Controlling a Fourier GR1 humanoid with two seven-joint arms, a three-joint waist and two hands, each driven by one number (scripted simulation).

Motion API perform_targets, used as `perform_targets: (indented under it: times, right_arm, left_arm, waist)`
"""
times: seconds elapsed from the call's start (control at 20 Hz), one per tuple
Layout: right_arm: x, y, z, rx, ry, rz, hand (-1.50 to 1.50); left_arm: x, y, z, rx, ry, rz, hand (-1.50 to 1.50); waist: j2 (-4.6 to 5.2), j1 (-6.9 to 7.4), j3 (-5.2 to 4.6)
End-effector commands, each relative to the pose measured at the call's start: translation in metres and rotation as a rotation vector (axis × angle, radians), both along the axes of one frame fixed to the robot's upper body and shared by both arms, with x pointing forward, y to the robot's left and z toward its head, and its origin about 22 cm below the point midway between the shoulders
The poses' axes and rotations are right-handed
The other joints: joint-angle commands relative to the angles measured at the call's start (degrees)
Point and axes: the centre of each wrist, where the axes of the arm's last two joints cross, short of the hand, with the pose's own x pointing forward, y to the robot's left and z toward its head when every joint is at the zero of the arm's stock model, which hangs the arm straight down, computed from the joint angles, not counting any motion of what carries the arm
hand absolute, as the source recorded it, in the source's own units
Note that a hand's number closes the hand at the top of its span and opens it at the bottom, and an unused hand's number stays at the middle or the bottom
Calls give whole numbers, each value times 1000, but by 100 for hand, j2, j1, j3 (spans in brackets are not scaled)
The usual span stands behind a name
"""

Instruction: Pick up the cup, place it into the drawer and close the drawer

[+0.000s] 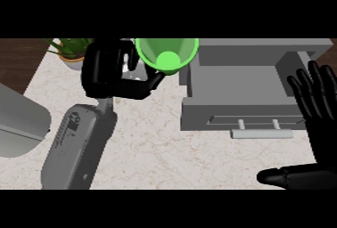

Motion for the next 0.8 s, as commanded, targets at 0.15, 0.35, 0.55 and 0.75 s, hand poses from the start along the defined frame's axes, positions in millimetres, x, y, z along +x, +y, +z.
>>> perform_targets:
  times: [0.15, 0.35, 0.55, 0.75]
  right_arm:
    - [9, -7, 3, -9, 3, 18, -150]
    - [-4, -9, -11, -4, 10, 6, -150]
    - [-2, -20, -6, 7, -13, -11, -150]
    - [11, -6, -8, -14, 3, 9, -150]
  left_arm:
    - [16, -37, 32, 63, 17, -3, 150]
    - [47, -34, 39, 78, 33, -18, 150]
    - [34, -72, 37, 128, 51, -13, 150]
    - [57, -83, 54, 159, 69, 8, 150]
  waist:
    - [3, -5, -1]
    - [17, -51, 0]
    - [11, -60, 1]
    - [25, -65, 1]
